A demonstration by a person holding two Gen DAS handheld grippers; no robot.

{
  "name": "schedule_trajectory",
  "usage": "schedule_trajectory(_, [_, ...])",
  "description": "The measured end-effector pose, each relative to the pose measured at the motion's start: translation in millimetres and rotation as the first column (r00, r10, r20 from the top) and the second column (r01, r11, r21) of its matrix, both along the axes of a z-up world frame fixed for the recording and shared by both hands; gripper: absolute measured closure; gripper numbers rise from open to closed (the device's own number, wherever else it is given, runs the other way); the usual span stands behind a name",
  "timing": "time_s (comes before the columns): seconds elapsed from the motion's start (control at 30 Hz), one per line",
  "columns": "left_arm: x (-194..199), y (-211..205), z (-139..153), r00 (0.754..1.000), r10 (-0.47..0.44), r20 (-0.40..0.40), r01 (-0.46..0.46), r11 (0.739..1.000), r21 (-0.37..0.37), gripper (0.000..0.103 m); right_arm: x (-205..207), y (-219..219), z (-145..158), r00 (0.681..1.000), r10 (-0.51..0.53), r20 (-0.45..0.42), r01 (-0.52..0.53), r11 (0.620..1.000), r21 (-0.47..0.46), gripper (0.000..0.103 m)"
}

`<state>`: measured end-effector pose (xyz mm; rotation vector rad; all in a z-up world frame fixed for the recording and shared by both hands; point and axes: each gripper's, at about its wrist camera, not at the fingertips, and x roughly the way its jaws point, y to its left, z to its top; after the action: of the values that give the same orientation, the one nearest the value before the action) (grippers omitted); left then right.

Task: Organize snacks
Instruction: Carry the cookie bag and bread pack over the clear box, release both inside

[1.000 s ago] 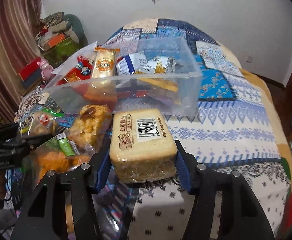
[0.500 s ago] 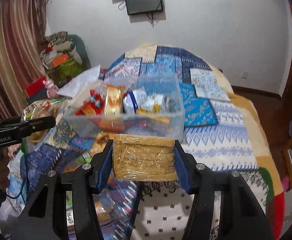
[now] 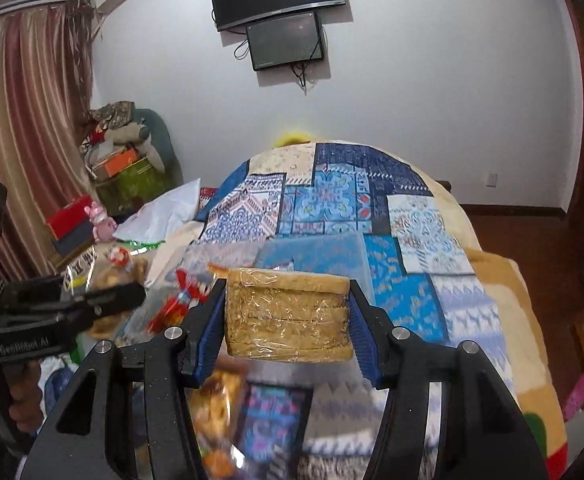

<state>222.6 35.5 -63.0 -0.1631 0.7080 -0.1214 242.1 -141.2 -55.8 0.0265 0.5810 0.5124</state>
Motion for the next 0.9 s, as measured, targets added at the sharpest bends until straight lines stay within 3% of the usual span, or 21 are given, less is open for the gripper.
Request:
schedule_trajectory(0.4, [59.1, 3.0, -33.5, 0.998, 0.046, -0.052, -0.044, 0.998, 0.041, 0.047, 48.7, 26.4, -17.1, 0.999, -0.039, 0.009, 0.039, 0.999, -0.031, 0.051])
schedule_trajectory(0.63, [62.7, 0.1, -48.0, 0.996, 0.046, -0.082, -0.042, 0.998, 0.053, 0.047, 48.5, 32.9, -37.7, 1.000, -0.017, -0.026, 0.015, 0.997, -0.082, 0.051])
schedule_trajectory(0.9, [45.5, -0.2, -36.0, 0.997, 0.046, -0.067, -0.042, 0.997, 0.058, 0.038, 44.5, 24.9, -45.4, 0.994, 0.018, -0.112, -0.033, 0.991, -0.132, 0.049])
